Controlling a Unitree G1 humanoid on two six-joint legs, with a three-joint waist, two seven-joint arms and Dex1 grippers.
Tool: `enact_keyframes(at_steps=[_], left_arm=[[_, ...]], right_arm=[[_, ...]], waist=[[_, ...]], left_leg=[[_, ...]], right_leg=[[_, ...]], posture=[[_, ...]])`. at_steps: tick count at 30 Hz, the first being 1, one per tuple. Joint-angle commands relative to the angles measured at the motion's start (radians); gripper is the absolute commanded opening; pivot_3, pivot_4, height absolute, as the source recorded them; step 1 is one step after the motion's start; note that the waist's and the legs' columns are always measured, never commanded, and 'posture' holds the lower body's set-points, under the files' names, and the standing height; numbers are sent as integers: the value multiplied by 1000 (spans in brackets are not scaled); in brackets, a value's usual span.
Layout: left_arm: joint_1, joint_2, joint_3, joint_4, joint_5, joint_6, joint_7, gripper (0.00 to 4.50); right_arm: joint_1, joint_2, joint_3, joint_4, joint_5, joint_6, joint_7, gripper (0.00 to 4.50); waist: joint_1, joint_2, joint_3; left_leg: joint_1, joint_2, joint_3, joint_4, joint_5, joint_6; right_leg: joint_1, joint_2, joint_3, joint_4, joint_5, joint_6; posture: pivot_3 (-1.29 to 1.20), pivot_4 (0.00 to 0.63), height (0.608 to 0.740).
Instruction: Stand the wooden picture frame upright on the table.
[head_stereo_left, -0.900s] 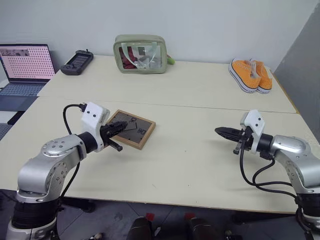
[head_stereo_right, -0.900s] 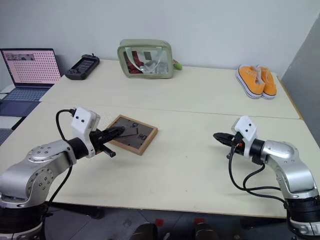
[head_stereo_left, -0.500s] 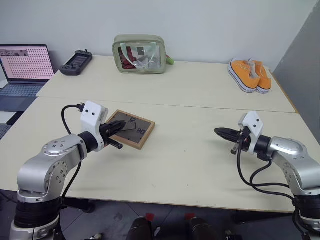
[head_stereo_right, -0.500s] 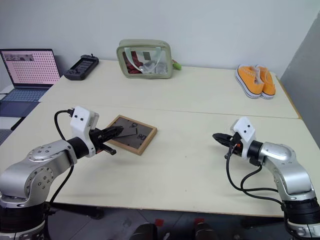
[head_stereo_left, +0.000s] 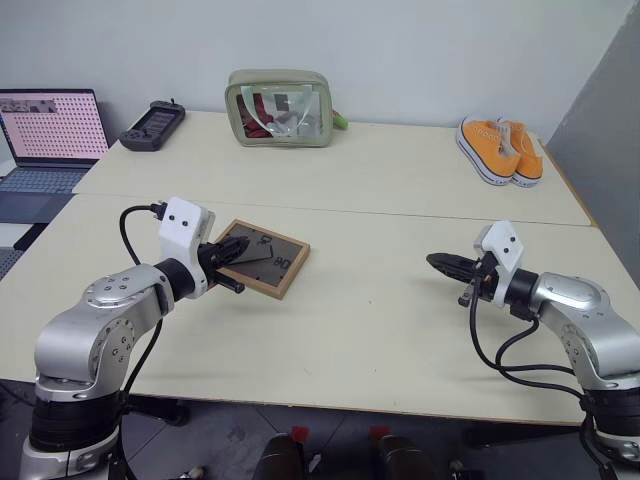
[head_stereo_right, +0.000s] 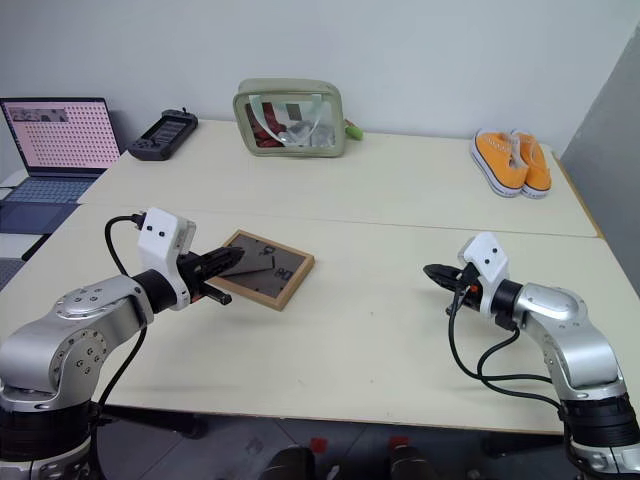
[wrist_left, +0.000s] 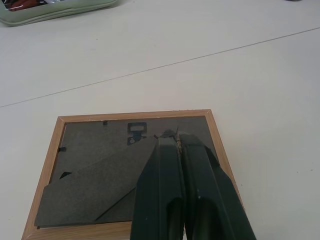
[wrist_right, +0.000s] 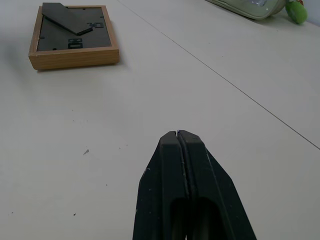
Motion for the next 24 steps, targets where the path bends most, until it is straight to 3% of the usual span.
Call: enact_keyframes(at_steps=[1, 11, 18, 24], left_arm=[[-11, 27, 58, 75, 68, -76, 26, 19], [-136, 77, 51, 556, 268, -390, 37, 19], [-335, -8, -61, 930, 375, -618, -12, 19], [-417, -79, -117, 1146, 434, -730, -29, 19]], right_arm=[[-9, 12, -8, -30, 6, -10, -15, 0], [-4, 67, 20, -79, 0, 25, -82, 0], [4, 119, 46, -122, 2, 51, -138, 0], [29, 123, 27, -158, 7, 69, -177, 0]], waist=[[0, 0, 0], [1, 0, 0], [7, 0, 0], [2, 0, 0]], left_leg=[[0, 0, 0, 0, 0, 0], [0, 0, 0, 0, 0, 0], [0, -1, -1, 1, 0, 0], [-1, -1, -2, 0, 0, 0]], right_leg=[[0, 0, 0, 0, 0, 0], [0, 0, -1, 0, 0, 0], [0, 0, -2, 0, 0, 0], [-1, 0, -2, 2, 0, 0]], posture=[[0, 150, 740], [0, 150, 740], [0, 150, 740], [0, 150, 740]])
